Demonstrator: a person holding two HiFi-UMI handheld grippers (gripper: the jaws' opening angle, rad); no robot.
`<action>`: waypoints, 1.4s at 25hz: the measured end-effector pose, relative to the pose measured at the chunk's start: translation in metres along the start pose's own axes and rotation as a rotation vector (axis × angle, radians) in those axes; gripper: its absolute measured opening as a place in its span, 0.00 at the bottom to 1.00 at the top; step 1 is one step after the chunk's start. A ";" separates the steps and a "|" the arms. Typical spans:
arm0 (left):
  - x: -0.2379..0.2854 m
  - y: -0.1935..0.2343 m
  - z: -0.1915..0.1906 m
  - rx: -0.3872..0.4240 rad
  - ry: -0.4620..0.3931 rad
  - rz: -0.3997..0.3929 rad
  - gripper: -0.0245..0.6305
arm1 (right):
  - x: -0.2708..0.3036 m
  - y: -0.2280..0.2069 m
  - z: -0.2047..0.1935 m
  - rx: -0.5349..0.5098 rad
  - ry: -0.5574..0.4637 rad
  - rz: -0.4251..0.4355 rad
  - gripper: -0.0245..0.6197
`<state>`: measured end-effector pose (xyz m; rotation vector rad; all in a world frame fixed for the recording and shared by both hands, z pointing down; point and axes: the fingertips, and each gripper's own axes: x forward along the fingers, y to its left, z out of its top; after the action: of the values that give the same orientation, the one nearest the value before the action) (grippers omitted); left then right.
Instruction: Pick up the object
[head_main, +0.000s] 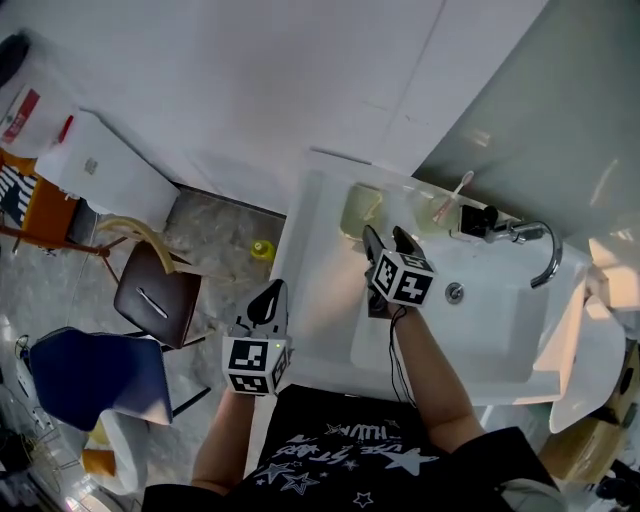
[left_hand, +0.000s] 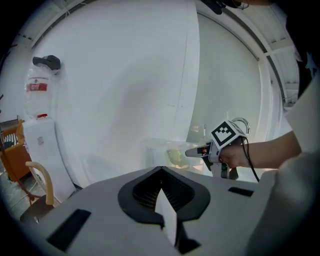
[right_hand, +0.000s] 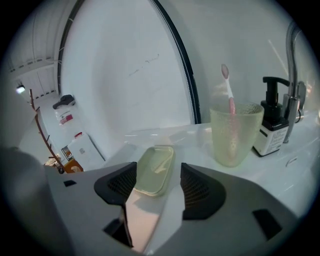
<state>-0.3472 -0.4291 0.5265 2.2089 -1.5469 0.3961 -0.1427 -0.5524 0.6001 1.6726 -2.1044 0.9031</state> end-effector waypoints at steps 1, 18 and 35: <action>0.002 0.001 -0.002 -0.005 0.006 -0.005 0.06 | 0.006 -0.002 0.000 0.003 0.006 -0.013 0.46; 0.017 0.009 -0.023 -0.052 0.065 -0.039 0.06 | 0.047 -0.014 -0.023 -0.032 0.142 -0.140 0.23; 0.006 -0.003 -0.017 -0.038 0.056 -0.039 0.06 | 0.021 -0.001 -0.008 -0.068 0.130 -0.100 0.08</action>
<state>-0.3424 -0.4250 0.5438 2.1767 -1.4685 0.4094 -0.1485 -0.5636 0.6186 1.6240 -1.9268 0.8746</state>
